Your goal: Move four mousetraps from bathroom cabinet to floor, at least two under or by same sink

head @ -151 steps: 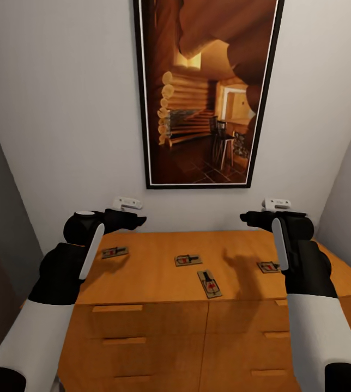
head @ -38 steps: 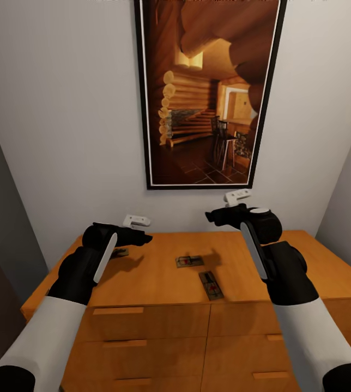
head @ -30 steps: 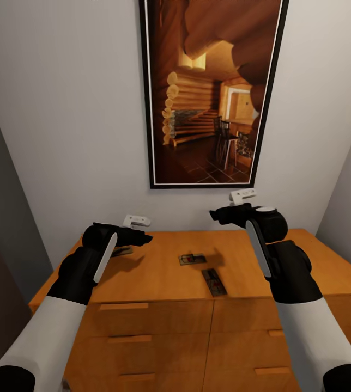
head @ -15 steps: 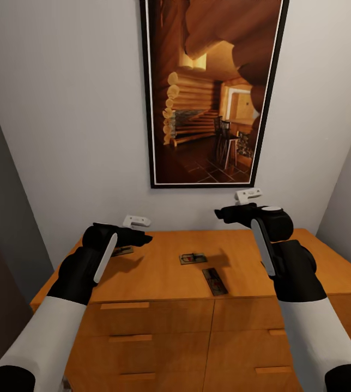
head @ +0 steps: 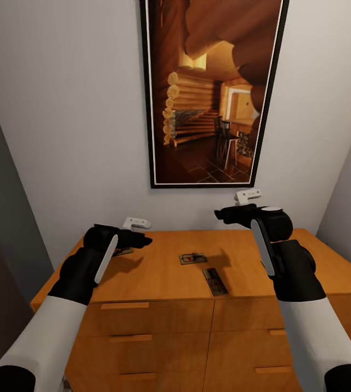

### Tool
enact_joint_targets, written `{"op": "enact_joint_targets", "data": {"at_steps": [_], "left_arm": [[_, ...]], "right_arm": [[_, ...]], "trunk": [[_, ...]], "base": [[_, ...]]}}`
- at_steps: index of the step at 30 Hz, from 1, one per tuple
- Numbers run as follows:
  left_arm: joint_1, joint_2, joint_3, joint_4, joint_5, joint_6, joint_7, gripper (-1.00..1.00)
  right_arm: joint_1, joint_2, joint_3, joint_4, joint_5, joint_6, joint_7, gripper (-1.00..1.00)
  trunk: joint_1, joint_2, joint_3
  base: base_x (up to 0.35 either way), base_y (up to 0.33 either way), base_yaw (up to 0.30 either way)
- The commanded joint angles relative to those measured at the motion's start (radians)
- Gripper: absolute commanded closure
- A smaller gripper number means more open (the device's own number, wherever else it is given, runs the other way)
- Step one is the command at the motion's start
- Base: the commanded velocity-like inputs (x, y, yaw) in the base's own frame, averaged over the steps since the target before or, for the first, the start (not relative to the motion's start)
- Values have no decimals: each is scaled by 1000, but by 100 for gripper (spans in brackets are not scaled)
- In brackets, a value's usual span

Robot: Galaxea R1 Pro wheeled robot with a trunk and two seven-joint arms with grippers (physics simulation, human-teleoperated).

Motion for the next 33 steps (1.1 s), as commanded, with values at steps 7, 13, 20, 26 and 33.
{"op": "enact_joint_targets", "data": {"at_steps": [7,13,20,26,33], "left_arm": [[-1,0,0,7,1,4,0,-100],[-1,-2,0,9,1,4,1,-100],[-1,-4,0,10,2,4,1,-100],[-1,-3,1,11,2,4,1,-100],[-1,-3,1,11,2,4,0,-100]], "right_arm": [[-1,4,1,21,0,4,2,-100],[0,7,1,44,-9,4,2,-100],[-1,6,1,60,-45,4,2,-100],[-1,5,1,63,-75,4,2,-100],[-1,6,1,66,-89,4,1,-100]], "trunk": [[0,-1,-1],[0,-1,-1],[0,-1,-1],[0,-1,-1],[0,-1,-1]], "base": [[0,0,0],[0,5,0],[0,159,0],[0,276,0],[0,254,0]]}}
